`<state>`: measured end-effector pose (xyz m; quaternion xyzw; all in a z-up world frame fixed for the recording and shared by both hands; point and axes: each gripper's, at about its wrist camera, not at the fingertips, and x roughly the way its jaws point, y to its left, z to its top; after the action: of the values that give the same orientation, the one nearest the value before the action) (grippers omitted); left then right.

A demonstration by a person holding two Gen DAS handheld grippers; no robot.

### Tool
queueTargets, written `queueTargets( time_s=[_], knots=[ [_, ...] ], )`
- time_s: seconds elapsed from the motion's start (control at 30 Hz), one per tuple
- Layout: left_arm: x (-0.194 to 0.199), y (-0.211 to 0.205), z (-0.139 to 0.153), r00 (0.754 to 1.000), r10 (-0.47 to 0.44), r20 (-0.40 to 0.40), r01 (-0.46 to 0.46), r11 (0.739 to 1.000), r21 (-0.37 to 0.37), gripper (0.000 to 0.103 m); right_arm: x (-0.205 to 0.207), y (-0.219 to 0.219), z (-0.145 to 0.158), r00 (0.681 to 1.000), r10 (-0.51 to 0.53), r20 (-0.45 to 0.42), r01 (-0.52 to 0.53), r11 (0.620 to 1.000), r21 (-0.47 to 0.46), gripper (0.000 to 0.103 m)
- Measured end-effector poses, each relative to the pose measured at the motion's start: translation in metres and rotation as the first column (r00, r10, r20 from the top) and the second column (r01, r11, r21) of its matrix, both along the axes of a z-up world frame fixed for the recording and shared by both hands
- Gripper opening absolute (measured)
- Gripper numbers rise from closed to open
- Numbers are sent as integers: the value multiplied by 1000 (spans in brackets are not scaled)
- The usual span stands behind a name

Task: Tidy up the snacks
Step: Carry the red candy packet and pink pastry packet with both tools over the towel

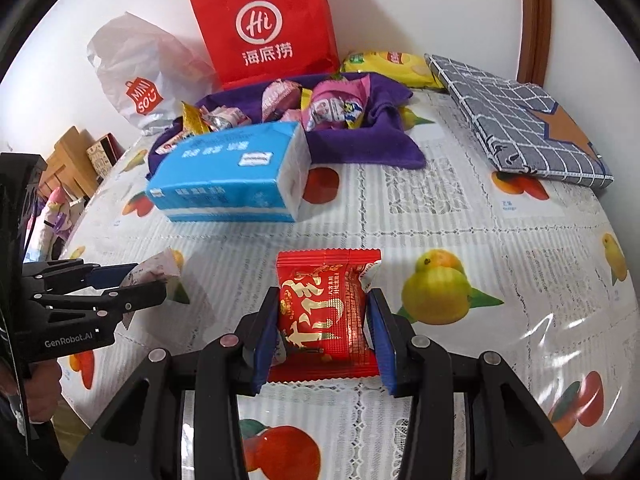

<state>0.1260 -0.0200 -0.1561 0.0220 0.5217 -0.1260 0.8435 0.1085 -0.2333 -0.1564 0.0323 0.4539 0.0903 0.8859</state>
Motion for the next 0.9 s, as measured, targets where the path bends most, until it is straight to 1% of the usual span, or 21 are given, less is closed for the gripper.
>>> queueTargets(
  time_s=[0.4, 0.63, 0.9],
  knots=[
    [1, 18, 36, 996, 64, 61, -61, 997, -46, 41, 2, 12, 29, 999, -11, 40, 10, 1000, 4, 43],
    [-2, 28, 54, 989, 108, 104, -102, 993, -59, 41, 3, 10, 46, 997, -23, 77, 22, 1000, 13, 43],
    [-5, 32, 74, 982, 122, 145, -114, 991, -65, 41, 5, 7, 65, 993, -39, 111, 36, 999, 28, 43]
  ],
)
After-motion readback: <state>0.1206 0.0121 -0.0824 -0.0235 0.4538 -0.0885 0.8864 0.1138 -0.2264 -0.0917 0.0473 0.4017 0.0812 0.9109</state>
